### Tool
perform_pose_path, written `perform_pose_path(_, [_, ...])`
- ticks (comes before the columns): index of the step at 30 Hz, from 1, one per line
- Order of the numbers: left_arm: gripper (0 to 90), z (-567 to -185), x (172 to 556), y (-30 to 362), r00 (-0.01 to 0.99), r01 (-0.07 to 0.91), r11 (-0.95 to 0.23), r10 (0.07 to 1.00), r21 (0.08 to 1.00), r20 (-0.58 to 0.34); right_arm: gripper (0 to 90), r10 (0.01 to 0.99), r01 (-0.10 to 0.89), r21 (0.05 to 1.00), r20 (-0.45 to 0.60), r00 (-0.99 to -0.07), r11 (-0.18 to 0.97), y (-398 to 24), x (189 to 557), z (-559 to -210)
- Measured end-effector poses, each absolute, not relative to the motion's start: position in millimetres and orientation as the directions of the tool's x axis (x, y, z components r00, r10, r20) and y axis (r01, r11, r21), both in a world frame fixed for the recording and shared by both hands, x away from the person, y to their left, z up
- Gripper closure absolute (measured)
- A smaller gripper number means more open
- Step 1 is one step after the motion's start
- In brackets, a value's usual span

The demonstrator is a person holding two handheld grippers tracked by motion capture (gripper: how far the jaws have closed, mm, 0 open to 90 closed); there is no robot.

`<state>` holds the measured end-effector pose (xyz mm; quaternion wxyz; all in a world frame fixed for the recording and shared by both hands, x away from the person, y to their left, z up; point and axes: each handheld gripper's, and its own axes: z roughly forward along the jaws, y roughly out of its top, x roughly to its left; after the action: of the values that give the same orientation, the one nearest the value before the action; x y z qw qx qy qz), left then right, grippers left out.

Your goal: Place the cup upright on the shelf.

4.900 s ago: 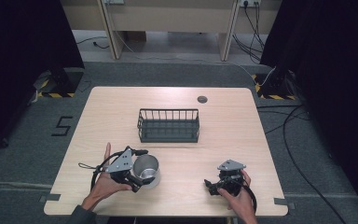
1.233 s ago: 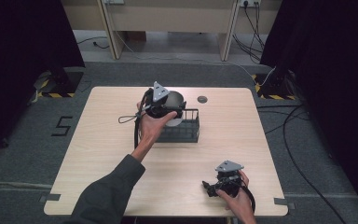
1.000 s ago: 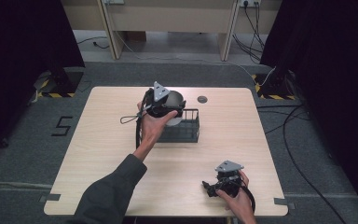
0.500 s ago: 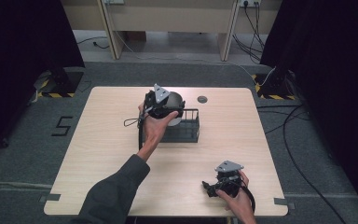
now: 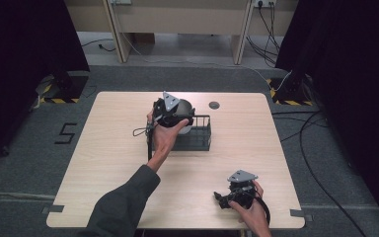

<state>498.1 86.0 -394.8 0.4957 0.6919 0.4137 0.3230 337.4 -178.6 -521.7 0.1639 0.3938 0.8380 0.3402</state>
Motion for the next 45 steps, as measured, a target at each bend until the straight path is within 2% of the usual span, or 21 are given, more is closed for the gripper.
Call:
perform_pose_path(33, [5.8, -430.7, 503.5, 85.8, 0.451, 0.278, -0.210, 0.890, 0.937, 0.066, 0.6, 0.768, 0.546, 0.699, -0.007, -0.640, 0.462, -178.2, 337.0, -521.6])
perform_pose_path(45, [5.4, -430.1, 504.7, 90.4, 0.479, 0.281, -0.222, 0.875, 0.934, 0.064, 0.6, 0.767, 0.543, 0.701, -0.008, -0.642, 0.462, -177.7, 336.8, -521.8])
